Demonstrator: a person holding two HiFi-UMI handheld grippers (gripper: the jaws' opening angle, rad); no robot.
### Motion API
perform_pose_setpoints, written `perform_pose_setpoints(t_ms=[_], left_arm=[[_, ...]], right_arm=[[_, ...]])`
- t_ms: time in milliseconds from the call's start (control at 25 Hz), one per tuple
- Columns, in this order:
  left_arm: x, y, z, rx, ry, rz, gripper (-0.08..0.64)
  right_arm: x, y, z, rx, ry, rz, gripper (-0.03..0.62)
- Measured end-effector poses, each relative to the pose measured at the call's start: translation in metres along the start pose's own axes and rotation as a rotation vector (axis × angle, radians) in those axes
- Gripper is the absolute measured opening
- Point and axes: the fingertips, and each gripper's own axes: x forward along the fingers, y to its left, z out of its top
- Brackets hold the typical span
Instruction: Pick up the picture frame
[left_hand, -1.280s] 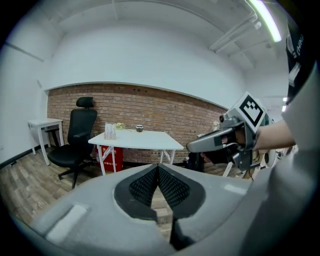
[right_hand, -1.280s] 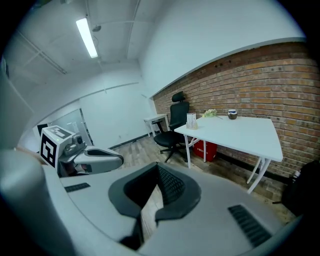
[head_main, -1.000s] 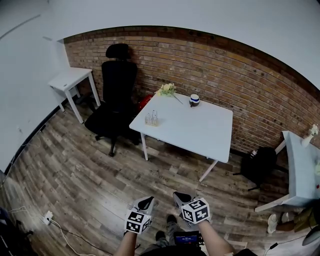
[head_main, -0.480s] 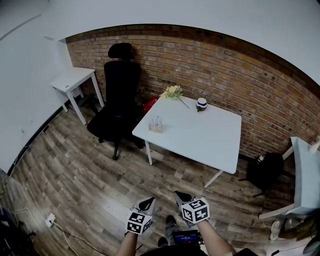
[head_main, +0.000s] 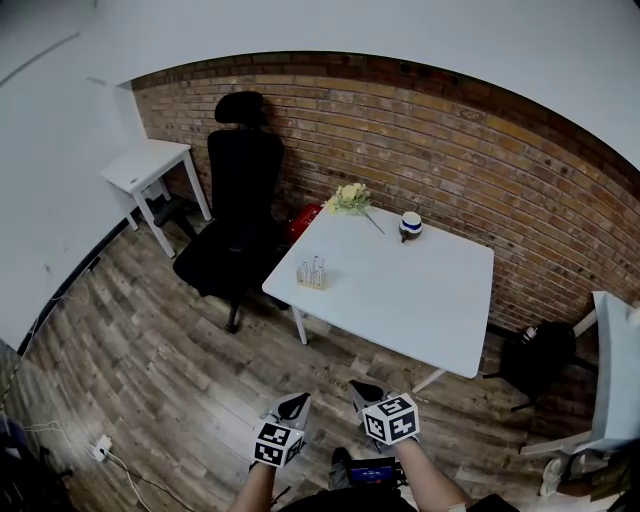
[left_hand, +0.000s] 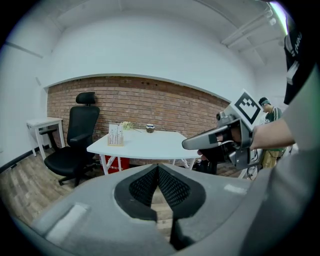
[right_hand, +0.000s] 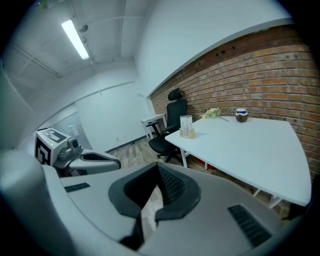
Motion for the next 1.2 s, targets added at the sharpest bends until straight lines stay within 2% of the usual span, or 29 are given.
perform_pose_setpoints(t_ms=[400,600,800,1200], left_arm=[[0.046,0.026,0.03,0.009,-0.005,0.025,0.012],[0.055,0.035,0.028,-0.003,0.016,0.031,0.012],[0.064,0.055,0.023,-0.036,0.021,0.041,0.012],[0.117,0.117,0.044,-0.006,0.024,-0.031,0.012]], right_arm=[[0.03,-0.041,0.037,-0.021,-0.016,0.039,0.009],[0.048,-0.044,0.039,-0.075,0.001,0.051,0.009],[0.065,-0.043,0.038,-0.078,0.016,0.068,0.009],[0.123,-0.071,0.07,-0.07,0.029,0.01,0.009]])
